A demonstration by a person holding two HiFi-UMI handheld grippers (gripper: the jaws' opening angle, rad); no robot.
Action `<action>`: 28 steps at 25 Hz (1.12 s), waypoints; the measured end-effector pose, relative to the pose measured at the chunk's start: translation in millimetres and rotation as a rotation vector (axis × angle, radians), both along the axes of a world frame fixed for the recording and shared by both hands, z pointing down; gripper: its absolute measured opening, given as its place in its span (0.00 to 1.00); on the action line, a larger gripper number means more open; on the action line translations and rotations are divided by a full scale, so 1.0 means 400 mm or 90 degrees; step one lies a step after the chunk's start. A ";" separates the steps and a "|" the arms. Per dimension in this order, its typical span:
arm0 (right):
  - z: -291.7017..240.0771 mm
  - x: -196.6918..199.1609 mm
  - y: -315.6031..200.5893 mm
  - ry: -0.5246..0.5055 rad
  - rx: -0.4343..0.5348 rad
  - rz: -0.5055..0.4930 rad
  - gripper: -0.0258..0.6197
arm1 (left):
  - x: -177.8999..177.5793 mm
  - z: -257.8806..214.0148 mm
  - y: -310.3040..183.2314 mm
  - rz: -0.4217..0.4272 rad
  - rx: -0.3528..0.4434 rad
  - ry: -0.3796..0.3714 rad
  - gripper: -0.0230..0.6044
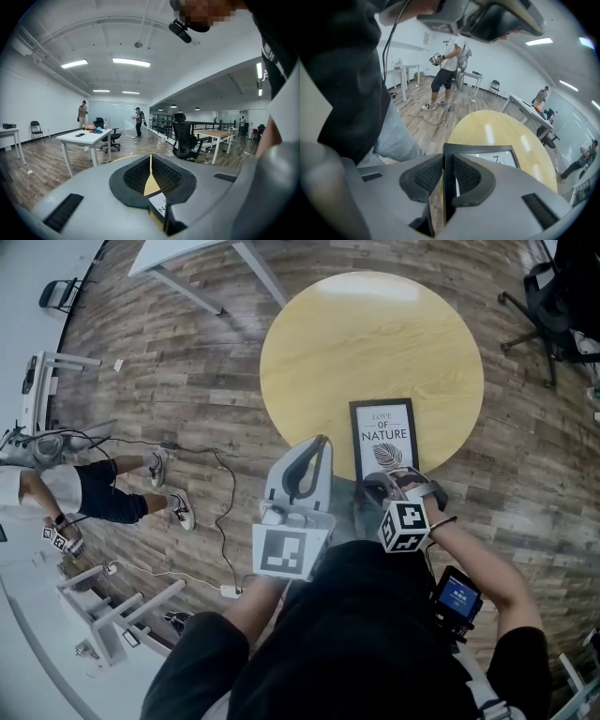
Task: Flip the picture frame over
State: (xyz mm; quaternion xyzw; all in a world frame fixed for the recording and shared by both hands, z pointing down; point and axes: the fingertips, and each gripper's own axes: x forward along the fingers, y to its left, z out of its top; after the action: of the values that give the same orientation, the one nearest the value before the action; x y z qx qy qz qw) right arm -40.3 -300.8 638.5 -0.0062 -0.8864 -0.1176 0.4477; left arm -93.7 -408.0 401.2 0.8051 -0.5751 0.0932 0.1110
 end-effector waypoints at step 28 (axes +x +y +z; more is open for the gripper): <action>-0.469 0.227 -0.342 -0.788 -0.510 0.546 0.17 | 0.025 -0.080 -0.049 0.031 0.045 -0.025 0.09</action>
State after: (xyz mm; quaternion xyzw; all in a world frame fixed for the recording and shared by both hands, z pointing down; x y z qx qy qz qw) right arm 50.5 -437.7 450.8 0.2373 -0.8718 0.4022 -0.1476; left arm -83.7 -427.5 369.2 0.8204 -0.5603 0.0909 0.0690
